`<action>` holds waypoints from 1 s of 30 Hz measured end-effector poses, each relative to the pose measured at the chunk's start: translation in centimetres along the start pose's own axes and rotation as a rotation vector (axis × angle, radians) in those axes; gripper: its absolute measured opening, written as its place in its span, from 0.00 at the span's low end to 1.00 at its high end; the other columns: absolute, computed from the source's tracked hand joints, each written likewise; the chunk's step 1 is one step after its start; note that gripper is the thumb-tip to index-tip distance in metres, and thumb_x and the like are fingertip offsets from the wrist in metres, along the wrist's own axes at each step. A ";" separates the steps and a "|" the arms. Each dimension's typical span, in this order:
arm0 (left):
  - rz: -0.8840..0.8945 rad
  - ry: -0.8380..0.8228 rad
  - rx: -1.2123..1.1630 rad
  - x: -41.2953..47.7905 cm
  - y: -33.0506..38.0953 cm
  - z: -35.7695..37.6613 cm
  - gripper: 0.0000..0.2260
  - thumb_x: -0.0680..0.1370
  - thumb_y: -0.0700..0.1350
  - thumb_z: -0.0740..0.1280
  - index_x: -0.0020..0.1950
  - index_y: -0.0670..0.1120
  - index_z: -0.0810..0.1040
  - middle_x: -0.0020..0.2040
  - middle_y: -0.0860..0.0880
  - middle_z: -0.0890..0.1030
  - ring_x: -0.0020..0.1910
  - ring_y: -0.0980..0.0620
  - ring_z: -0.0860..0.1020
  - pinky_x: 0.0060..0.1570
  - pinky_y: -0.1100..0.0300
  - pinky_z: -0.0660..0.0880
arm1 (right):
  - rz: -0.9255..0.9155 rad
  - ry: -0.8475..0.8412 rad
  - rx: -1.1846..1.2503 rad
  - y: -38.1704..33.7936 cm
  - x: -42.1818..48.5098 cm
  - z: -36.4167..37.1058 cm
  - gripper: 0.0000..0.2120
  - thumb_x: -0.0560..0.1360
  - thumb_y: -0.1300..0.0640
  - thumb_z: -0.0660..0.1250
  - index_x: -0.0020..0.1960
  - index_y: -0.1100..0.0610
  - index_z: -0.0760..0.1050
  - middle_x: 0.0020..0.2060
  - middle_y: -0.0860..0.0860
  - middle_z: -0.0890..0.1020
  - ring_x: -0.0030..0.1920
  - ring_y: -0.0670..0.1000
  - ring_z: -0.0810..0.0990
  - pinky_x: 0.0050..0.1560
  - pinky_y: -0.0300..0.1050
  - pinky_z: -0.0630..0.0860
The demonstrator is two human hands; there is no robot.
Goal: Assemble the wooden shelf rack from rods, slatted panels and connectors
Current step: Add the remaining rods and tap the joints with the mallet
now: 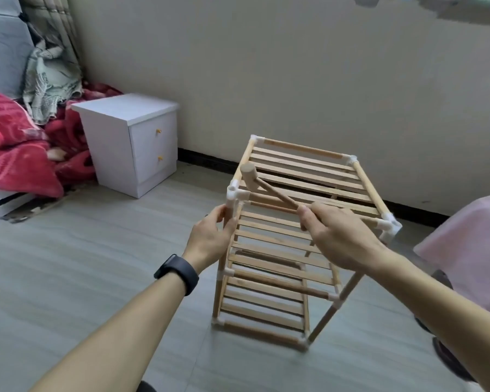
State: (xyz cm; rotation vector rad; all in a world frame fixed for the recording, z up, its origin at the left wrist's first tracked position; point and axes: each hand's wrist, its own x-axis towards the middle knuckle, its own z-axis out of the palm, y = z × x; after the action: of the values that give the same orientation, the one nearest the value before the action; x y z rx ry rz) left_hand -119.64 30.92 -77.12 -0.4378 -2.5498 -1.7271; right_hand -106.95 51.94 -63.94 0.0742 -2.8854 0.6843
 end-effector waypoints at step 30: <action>0.005 0.038 0.135 0.4 -1.1 0.3 0.12 0.84 0.57 0.57 0.64 0.55 0.74 0.49 0.55 0.81 0.48 0.54 0.80 0.47 0.52 0.80 | 0.092 -0.165 -0.189 -2.0 1.2 1.4 0.22 0.85 0.41 0.50 0.42 0.49 0.74 0.30 0.47 0.77 0.28 0.45 0.73 0.31 0.42 0.70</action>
State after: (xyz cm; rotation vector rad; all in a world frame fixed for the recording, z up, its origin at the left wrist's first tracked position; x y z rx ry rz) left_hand -120.23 30.94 -78.15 -0.4004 -2.6157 -1.5335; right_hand -108.15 49.51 -64.07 -0.0282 -3.1131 0.4350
